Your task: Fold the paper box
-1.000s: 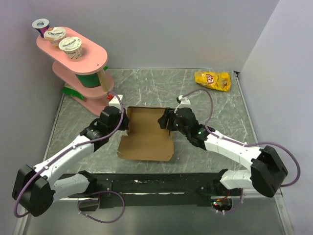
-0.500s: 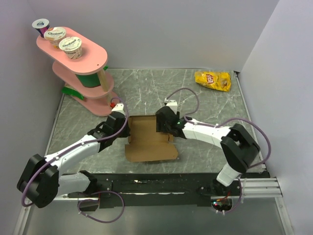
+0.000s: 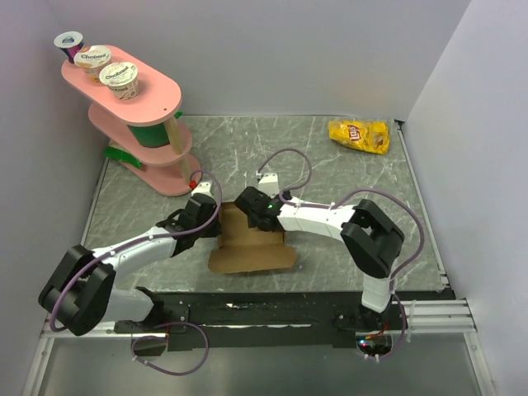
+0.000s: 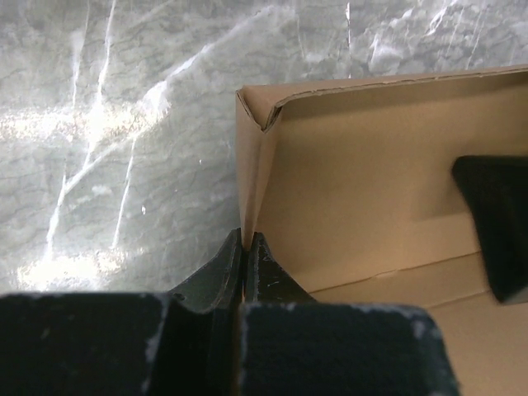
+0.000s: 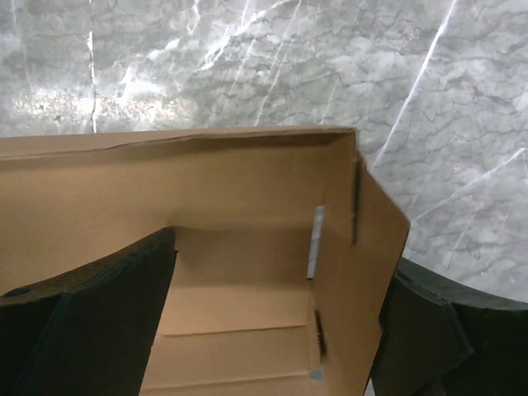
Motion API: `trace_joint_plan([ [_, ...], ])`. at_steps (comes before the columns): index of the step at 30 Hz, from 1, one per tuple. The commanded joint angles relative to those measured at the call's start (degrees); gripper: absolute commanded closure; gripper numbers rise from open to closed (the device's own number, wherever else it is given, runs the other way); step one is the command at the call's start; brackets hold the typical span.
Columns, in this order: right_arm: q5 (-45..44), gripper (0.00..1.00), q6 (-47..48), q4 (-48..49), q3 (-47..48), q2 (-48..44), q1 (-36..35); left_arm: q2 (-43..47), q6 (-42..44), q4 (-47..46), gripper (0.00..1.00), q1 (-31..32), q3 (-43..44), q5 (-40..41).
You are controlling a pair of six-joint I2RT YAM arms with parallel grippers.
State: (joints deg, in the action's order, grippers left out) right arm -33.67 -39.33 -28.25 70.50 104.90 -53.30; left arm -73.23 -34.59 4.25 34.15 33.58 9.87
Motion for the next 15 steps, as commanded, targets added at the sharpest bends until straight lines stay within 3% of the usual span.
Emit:
trace_joint_plan([
  [1, -7.4, 0.06, -5.7, -5.6, 4.2, 4.0, -2.2, -2.2, -1.4, -6.5, 0.99, 0.1, -1.1, -3.7],
  [15, 0.8, 0.0, -6.8, -1.5, 3.9, -0.7, -1.2, -1.7, 1.7, -10.7, 0.99, -2.6, -3.7, -6.0],
])
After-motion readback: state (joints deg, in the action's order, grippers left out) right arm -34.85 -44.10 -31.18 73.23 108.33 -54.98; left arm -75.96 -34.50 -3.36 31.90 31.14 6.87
